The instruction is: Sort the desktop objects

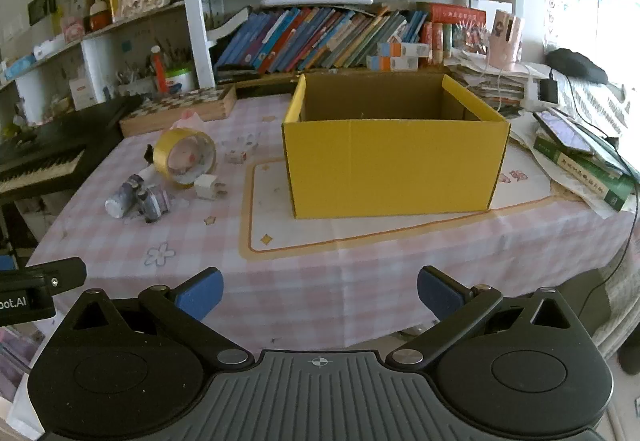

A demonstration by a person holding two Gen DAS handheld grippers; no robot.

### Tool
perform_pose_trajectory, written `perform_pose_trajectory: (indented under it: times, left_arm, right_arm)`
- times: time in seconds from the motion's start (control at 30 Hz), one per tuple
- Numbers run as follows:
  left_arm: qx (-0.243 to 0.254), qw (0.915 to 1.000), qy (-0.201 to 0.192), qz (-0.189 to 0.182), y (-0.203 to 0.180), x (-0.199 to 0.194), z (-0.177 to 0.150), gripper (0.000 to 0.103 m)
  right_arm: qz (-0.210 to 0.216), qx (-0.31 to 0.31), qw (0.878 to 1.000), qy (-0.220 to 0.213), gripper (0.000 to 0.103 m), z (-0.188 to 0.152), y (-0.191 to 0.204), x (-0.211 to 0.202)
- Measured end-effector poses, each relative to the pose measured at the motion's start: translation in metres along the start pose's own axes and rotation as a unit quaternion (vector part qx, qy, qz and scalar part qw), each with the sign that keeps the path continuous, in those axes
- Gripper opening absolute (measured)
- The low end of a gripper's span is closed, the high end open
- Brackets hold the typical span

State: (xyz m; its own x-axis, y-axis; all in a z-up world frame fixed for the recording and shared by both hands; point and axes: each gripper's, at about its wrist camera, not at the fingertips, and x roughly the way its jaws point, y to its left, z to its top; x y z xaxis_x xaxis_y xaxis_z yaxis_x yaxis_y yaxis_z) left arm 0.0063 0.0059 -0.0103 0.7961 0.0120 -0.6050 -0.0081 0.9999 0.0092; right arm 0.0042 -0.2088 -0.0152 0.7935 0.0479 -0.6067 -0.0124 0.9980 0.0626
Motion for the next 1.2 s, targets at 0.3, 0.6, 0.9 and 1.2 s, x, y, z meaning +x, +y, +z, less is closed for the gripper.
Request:
perform_pose_trajectory:
  times: [0.3,0.6,0.9,1.2]
  left_arm:
    - [0.0,1.0,0.009,0.0,0.002,0.002,-0.002,0.103]
    - [-0.009,0.9997,0.021,0.01,0.005,0.0,0.001,0.103]
    - [-0.002,0.9999,0.007,0.01,-0.001,-0.009,0.005,0.103]
    - [-0.009,1.0,0.0,0.001,-0.001,-0.011,0.007,0.103]
  right_arm:
    - [0.004,0.002,1.0,0.014,0.103,-0.001,-0.001,0.005]
    - [0.01,0.001,1.0,0.019,0.103,-0.001,-0.001,0.005]
    - [0.018,0.005,1.0,0.024,0.103,-0.002,-0.004,0.003]
    - [0.021,0.001,1.0,0.009,0.103,0.003,-0.002,-0.001]
